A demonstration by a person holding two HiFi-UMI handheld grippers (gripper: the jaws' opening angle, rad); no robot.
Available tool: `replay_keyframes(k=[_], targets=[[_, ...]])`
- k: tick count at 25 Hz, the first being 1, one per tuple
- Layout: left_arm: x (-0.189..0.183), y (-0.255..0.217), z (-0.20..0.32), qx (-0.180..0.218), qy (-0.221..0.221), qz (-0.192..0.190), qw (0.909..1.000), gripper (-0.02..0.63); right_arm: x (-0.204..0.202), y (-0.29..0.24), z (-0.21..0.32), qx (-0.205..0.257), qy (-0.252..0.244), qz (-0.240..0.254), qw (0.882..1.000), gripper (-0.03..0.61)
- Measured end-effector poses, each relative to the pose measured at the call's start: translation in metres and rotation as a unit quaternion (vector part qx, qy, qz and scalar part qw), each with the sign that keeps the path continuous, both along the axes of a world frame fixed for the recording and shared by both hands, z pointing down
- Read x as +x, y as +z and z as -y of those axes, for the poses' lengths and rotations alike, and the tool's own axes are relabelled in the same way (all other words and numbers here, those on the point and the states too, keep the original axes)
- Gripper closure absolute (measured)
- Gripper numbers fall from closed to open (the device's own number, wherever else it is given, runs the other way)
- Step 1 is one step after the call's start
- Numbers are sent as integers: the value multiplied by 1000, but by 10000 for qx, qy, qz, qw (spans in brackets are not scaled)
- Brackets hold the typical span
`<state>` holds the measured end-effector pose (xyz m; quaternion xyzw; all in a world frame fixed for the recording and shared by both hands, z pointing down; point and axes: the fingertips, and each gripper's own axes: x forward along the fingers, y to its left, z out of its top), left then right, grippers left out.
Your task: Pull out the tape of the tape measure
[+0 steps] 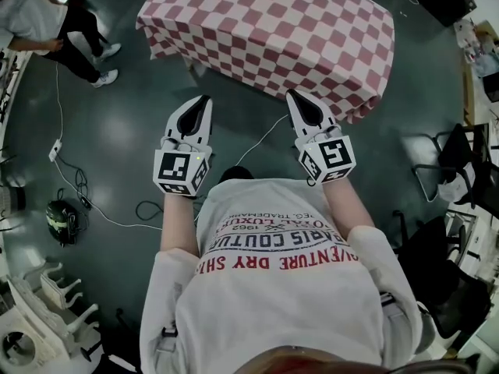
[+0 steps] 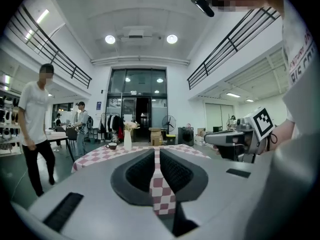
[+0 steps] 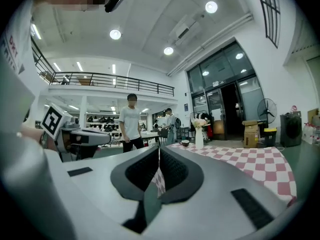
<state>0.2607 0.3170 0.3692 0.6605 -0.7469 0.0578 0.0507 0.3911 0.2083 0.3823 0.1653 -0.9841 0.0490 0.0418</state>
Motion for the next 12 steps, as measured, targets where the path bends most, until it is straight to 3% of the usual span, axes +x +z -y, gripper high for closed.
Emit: replay_keyframes(k=[1, 3, 4, 5, 12], targets=[[-3, 1, 0, 0, -78, 1, 10000, 569, 1, -1, 5, 4, 113, 22, 9999, 549], [-12, 3, 1, -54, -199, 9, 9998, 367, 0, 1, 16, 47, 282, -64, 9996, 522], [-17, 4, 1, -93, -236, 10, 9997, 351, -3, 2, 20, 54, 302, -119, 9995, 463], [-22, 5, 0, -122, -269, 8, 9996, 351, -6, 4, 23, 51, 296, -165, 9994, 445], [-74, 18, 5, -143, -401, -53, 9991, 351, -49, 19, 36, 22, 273, -360, 9990, 446]])
